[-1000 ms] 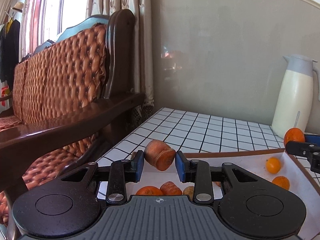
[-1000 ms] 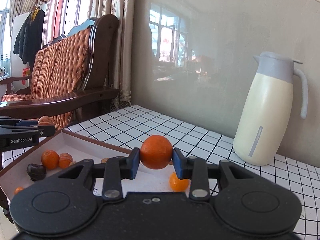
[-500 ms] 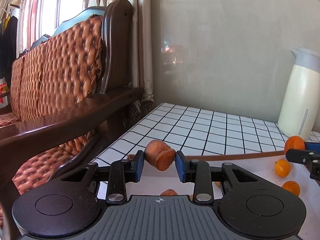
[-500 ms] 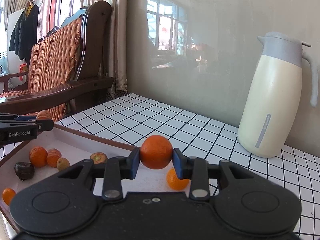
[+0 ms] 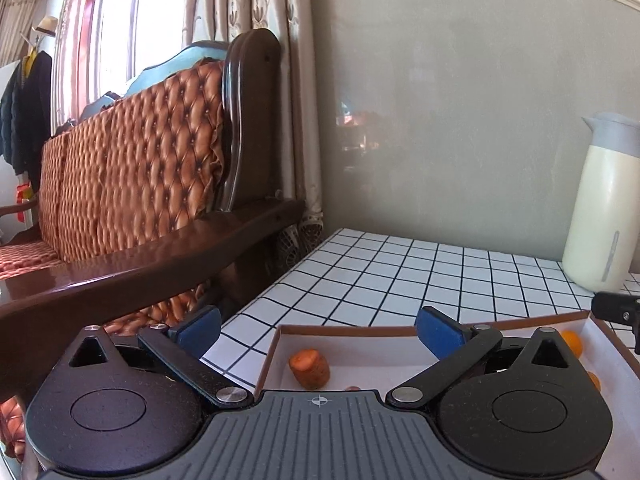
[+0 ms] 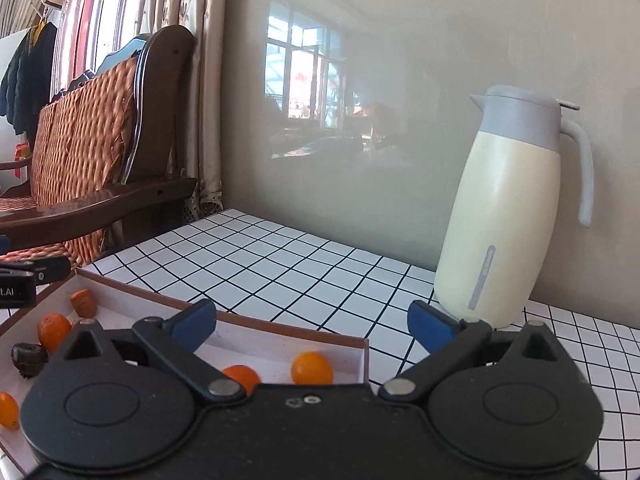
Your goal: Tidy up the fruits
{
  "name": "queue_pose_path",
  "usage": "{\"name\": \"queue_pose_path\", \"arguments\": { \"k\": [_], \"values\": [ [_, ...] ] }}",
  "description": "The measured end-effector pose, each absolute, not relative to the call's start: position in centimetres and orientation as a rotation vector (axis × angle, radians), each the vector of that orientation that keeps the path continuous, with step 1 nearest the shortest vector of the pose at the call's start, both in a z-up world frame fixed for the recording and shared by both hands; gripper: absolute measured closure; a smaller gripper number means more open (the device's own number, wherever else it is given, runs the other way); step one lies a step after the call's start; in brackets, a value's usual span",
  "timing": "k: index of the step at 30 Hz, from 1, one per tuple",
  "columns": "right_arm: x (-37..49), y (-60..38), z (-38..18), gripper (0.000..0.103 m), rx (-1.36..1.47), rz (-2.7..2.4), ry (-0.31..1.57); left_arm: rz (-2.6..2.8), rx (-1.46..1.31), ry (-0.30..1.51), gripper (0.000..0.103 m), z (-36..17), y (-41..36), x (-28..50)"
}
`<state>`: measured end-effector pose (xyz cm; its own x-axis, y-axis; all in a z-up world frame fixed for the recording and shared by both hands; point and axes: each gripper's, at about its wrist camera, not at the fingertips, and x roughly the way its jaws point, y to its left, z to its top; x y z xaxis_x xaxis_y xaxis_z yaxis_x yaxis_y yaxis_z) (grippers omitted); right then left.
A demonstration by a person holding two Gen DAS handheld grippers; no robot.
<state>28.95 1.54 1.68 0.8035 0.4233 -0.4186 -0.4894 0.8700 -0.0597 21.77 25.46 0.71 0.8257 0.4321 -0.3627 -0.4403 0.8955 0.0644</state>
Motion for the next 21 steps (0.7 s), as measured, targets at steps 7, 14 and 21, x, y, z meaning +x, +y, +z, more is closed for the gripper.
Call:
{"name": "queue_pose_path", "arguments": {
  "k": [7, 14, 21],
  "values": [
    [28.1, 1.7, 2.2, 0.006, -0.178, 0.505, 0.406, 0.463, -0.022, 0.377, 0.000, 0.9, 24.4, 20.7],
    [27.1, 1.2, 2.7, 0.006, -0.168, 0.512, 0.425, 0.487, -0.033, 0.371, 0.000, 1.2, 23.7, 19.7],
    [24.8, 0.4, 3.6, 0.006, -0.171, 0.524, 0.396, 0.471, -0.034, 0.347, 0.000, 1.8, 21.9, 17.7]
  ]
}}
